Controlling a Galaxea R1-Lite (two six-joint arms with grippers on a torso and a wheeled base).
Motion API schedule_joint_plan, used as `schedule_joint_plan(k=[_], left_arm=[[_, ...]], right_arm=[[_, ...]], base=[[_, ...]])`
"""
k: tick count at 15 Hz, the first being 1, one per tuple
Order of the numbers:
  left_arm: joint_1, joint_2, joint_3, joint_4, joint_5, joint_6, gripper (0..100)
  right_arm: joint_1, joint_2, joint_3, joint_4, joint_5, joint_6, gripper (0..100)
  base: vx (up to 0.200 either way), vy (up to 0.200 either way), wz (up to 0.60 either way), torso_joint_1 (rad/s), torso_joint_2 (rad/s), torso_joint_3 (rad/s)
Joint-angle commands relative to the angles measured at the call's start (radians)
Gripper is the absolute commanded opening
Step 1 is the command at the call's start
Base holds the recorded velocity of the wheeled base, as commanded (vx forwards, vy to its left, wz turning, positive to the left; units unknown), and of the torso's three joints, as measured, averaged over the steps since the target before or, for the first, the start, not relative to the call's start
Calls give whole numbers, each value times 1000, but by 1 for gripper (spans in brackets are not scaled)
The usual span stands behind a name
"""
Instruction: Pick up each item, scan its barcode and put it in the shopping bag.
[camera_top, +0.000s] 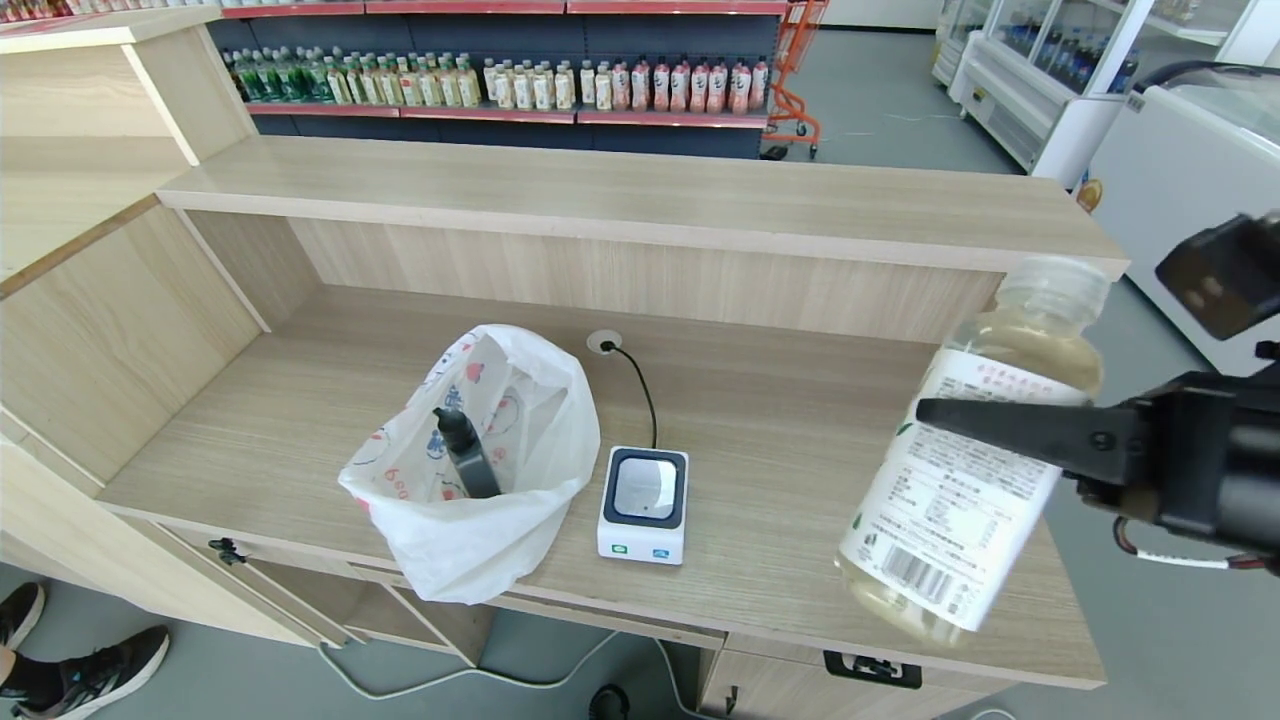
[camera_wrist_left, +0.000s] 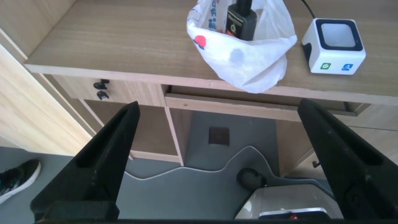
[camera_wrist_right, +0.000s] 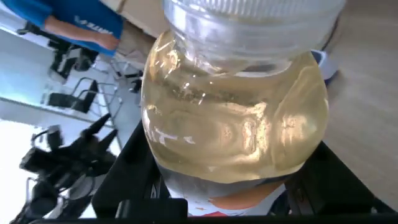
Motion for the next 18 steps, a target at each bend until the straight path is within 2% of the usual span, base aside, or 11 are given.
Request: schedule_joint_plan(k=[1,5,7,9,13,18], left_arm=[[0,2,0,0,0,0,100],[0,2,0,0,0,0,100],[0,2,0,0,0,0,100],[0,2,0,0,0,0,100],[0,2,0,0,0,0,100],[0,2,0,0,0,0,100]], right_arm=[[68,-98,-65,31,50,30,0],[115,-108,-111,55,139,36,0],[137,-124,-176,150,162,36,0],[140,-124,-203,182,184,36,0],[141,-114,-214,184,193,36,0],[184,-114,-268,227,210,38,0]], base=[[0,0,0,0,0,0],[0,0,0,0,0,0],[0,0,0,0,0,0],[0,0,0,0,0,0],[0,0,0,0,0,0],[0,0,0,0,0,0]])
